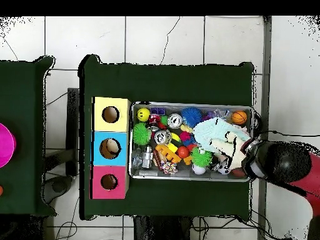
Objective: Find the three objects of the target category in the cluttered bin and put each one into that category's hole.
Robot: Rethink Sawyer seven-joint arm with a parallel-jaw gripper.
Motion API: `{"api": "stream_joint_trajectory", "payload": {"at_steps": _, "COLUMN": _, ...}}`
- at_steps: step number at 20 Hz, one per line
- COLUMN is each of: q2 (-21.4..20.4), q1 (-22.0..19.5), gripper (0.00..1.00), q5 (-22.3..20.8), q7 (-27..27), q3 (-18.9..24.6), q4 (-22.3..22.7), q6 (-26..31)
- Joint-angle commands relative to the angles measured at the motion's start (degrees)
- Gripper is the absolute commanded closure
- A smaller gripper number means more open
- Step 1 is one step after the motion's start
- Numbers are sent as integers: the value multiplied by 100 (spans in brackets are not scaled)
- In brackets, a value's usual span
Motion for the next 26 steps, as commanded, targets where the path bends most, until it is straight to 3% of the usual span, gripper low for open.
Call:
{"api": "stream_joint_trajectory", "payload": {"at_steps": 1, "q2": -161, "q1": -98, "gripper": 100, "q5": -327, "q7": -1749, "q3": 698, "q4": 561, "q6": 521}}
{"api": "stream_joint_trajectory", "payload": {"at_steps": 10, "q2": 409, "q1": 348, "gripper": 100, "q5": -639, "q7": -680, "q3": 548, "q4": 640, "q6": -391}}
{"api": "stream_joint_trajectory", "payload": {"at_steps": 26, "q2": 558, "q1": 79, "gripper": 100, "q5": -705, "q7": -927, "q3": 827, "q4": 797, "q6": -800}}
